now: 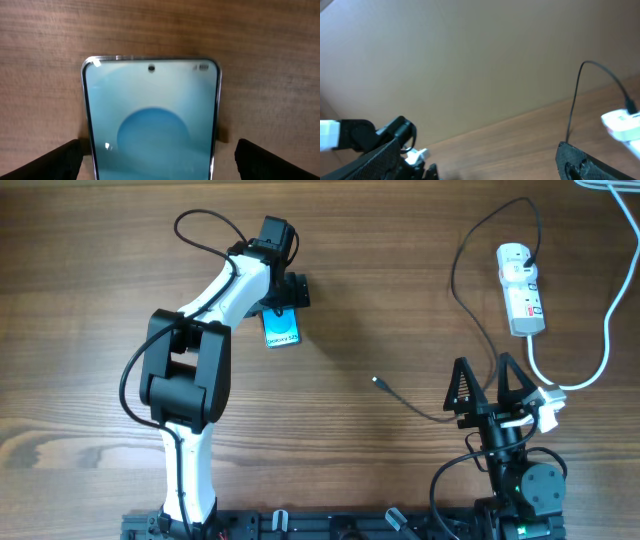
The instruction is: Plug charger to phone and switch on socket
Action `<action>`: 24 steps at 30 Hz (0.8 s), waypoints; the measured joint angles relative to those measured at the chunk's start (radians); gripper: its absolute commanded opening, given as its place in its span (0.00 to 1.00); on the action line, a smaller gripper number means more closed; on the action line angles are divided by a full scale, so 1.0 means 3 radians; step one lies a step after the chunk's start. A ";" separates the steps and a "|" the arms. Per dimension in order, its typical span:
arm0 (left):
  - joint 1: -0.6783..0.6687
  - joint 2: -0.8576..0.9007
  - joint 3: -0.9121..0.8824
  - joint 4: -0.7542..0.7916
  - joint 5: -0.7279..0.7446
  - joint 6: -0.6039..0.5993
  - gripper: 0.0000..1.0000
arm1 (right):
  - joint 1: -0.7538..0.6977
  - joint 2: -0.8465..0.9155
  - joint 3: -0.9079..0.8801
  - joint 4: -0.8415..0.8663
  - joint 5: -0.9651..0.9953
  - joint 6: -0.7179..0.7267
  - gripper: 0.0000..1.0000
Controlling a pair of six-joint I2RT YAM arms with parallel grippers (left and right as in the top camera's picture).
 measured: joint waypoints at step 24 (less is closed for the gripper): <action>0.0010 0.0034 -0.0009 0.0132 -0.0237 -0.0140 0.73 | 0.0000 0.1771 0.0881 -0.0467 -0.0814 0.0217 1.00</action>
